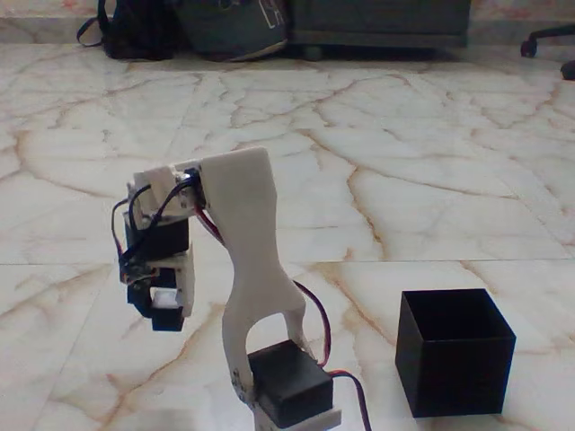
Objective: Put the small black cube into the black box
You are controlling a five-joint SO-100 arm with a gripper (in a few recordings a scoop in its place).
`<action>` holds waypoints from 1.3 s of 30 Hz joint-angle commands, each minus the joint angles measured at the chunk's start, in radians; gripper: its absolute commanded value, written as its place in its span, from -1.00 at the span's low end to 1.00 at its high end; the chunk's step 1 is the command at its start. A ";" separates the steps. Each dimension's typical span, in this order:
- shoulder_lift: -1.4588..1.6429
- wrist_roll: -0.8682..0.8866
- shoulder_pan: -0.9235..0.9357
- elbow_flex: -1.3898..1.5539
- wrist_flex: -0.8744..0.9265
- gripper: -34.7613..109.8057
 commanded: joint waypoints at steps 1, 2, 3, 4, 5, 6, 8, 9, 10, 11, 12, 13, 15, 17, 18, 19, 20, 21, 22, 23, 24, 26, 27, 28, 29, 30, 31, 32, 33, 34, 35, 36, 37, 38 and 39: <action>0.080 -0.032 0.037 0.000 0.011 -0.52; 0.114 -0.041 0.063 0.018 0.011 -0.52; 0.147 -0.054 0.086 0.032 0.017 -0.52; 0.164 -0.080 0.117 0.035 0.035 -0.52; 0.173 -0.103 0.153 0.035 0.051 -0.52; 0.189 -0.121 0.190 0.037 0.052 -0.52; 0.229 -0.161 0.262 0.038 0.074 -0.52; 0.242 -0.186 0.302 0.038 0.075 -0.52; 0.247 -0.215 0.341 0.038 0.081 -0.52; 0.256 -0.233 0.374 0.038 0.081 -0.52; 0.261 -0.255 0.413 0.038 0.081 -0.52; 0.259 -0.281 0.457 0.035 0.081 -0.52; 0.267 -0.322 0.531 0.034 0.080 -0.52; 0.278 -0.333 0.581 0.028 0.080 -0.52; 0.291 -0.334 0.592 0.023 0.081 -0.52; 0.298 -0.339 0.601 0.015 0.081 -0.52; 0.298 -0.344 0.620 0.005 0.080 -0.52; 0.301 -0.345 0.635 0.000 0.081 -0.52; 0.305 -0.348 0.652 0.002 0.087 -0.52; 0.307 -0.360 0.678 0.003 0.087 -0.52; 0.307 -0.382 0.706 0.005 0.086 -0.52; 0.307 -0.417 0.753 0.008 0.081 -0.52; 0.311 -0.422 0.770 0.011 0.084 -0.52; 0.319 -0.420 0.787 0.012 0.086 -0.52; 0.325 -0.425 0.808 0.014 0.086 -0.52; 0.324 -0.433 0.834 0.018 0.084 -0.52; 0.325 -0.431 0.862 0.018 0.089 -0.52; 0.331 -0.442 0.890 0.018 0.094 -0.52; 0.337 -0.456 0.917 0.018 0.094 -0.52; 0.337 -0.471 0.950 0.018 0.092 -0.52; 0.333 -0.480 0.980 0.017 0.091 -0.52; 0.324 -0.494 1.009 0.018 0.091 -0.52; 0.316 -0.505 1.034 0.020 0.089 -0.52; 0.313 -0.518 1.065 0.021 0.087 -0.52; 0.305 -0.535 1.094 0.028 0.078 -0.52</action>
